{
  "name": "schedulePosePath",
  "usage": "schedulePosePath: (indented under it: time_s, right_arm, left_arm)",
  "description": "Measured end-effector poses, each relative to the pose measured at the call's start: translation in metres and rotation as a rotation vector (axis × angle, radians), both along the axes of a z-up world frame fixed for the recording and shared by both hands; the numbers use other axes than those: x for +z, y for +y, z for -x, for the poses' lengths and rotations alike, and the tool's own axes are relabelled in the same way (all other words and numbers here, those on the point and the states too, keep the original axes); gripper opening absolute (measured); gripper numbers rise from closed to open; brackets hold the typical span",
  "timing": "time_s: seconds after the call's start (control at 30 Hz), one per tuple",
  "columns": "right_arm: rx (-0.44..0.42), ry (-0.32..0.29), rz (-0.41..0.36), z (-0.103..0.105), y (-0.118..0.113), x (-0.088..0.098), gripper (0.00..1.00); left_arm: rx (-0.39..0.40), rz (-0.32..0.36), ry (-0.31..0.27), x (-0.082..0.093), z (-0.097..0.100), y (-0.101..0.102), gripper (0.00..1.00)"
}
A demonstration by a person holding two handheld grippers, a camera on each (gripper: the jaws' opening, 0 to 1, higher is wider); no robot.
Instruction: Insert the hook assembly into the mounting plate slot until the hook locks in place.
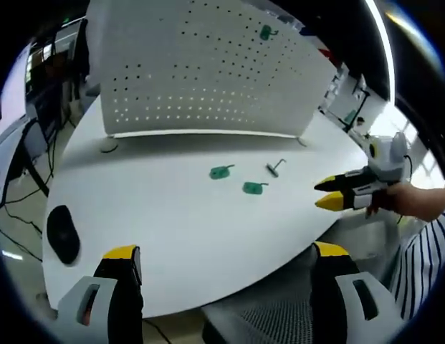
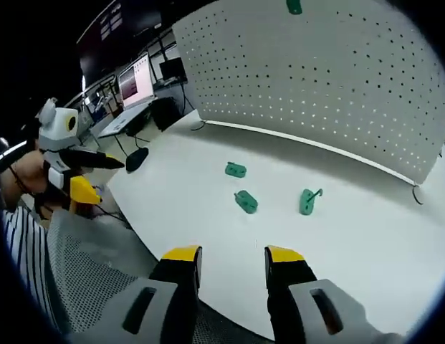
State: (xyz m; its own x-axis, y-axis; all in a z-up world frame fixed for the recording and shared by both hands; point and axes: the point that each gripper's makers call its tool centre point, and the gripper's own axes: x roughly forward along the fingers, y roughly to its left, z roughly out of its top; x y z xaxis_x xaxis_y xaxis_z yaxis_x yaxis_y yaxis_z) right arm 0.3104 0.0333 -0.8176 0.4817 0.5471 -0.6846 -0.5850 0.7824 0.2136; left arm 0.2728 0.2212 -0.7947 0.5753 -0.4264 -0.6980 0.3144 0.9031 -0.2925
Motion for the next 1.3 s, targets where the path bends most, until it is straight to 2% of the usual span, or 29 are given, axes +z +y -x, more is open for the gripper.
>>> schedulePosePath:
  time_s: [0.27, 0.33, 0.5, 0.73, 0.87, 1.0, 1.17, 1.23, 1.3]
  right_arm:
    - [-0.038, 0.028, -0.084, -0.029, 0.035, -0.007, 0.30]
    - [-0.065, 0.061, -0.143, -0.035, 0.044, -0.009, 0.30]
    - [-0.082, 0.064, -0.143, -0.051, 0.053, -0.013, 0.28]
    - [-0.090, 0.081, -0.166, -0.072, 0.079, -0.017, 0.27]
    - [-0.119, 0.118, -0.191, -0.082, 0.091, -0.024, 0.26]
    - [-0.181, 0.131, -0.200, -0.095, 0.094, -0.031, 0.25]
    - [-0.354, 0.226, -0.278, -0.111, 0.093, -0.042, 0.24]
    - [-0.407, 0.249, -0.307, -0.117, 0.093, -0.044, 0.22]
    - [-0.432, 0.258, -0.303, -0.123, 0.093, -0.046, 0.20]
  left_arm:
    - [0.015, -0.005, 0.017, -0.005, 0.001, 0.006, 1.00]
    - [0.016, -0.002, 0.020, -0.005, 0.001, 0.005, 1.00]
    - [0.022, 0.000, 0.036, -0.011, 0.001, 0.011, 1.00]
    - [0.054, 0.014, 0.041, -0.015, -0.001, 0.020, 1.00]
    - [0.063, 0.015, 0.055, -0.020, 0.001, 0.020, 1.00]
    - [0.071, 0.028, 0.064, -0.022, 0.002, 0.021, 1.00]
    - [0.084, 0.023, 0.072, -0.023, 0.000, 0.026, 1.00]
    - [0.089, 0.022, 0.075, -0.023, -0.001, 0.029, 1.00]
    - [0.092, 0.018, 0.077, -0.024, -0.002, 0.031, 1.00]
